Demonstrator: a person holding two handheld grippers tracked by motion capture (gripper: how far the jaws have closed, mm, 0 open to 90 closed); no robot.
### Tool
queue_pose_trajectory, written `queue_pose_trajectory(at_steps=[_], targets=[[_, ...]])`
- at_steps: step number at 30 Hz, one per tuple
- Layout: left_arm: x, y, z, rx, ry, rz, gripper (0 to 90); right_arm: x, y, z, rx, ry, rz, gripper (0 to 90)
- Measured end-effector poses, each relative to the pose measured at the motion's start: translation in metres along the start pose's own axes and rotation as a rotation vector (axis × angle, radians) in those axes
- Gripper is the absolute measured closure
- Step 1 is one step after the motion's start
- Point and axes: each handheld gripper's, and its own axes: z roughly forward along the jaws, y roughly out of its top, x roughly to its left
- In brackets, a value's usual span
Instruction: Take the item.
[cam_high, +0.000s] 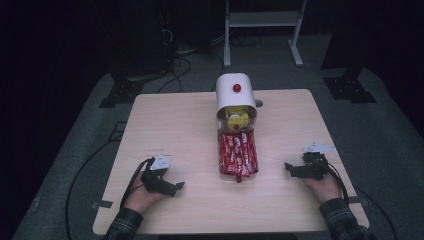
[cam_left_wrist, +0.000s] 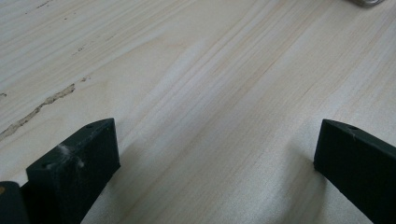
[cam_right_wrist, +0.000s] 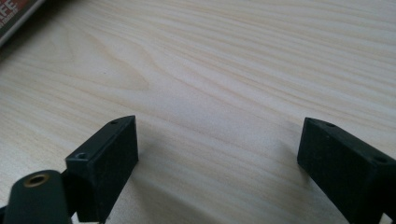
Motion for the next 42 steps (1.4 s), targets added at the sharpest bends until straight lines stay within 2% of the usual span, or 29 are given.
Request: queue_pose_trajectory(at_steps=[6,12,23,29,31,42], targets=[[0.0,0.0,0.0,0.0,0.0,0.0,0.0,-0.001,0.0,0.0,0.003,0.01,-0.009,11.3],[0.0,0.0,0.0,0.0,0.0,-0.001,0.0,-0.001,0.006,-0.001,0.051,0.015,-0.015,13.0],[0.0,0.0,0.0,0.0,0.0,0.0,0.0,0.0,0.009,-0.002,0.081,0.041,-0.027,13.1],[0.0,0.0,0.0,0.0,0.0,0.0,0.0,0.002,0.012,-0.007,0.058,0.059,-0.014,13.4],[0.0,0.0,0.0,0.0,0.0,0.0,0.0,0.004,0.014,-0.009,0.066,0.066,-0.011,13.4],[0.0,0.0,0.0,0.001,0.0,0.001,0.0,0.015,0.024,-0.016,0.049,0.09,-0.03,13.8]])
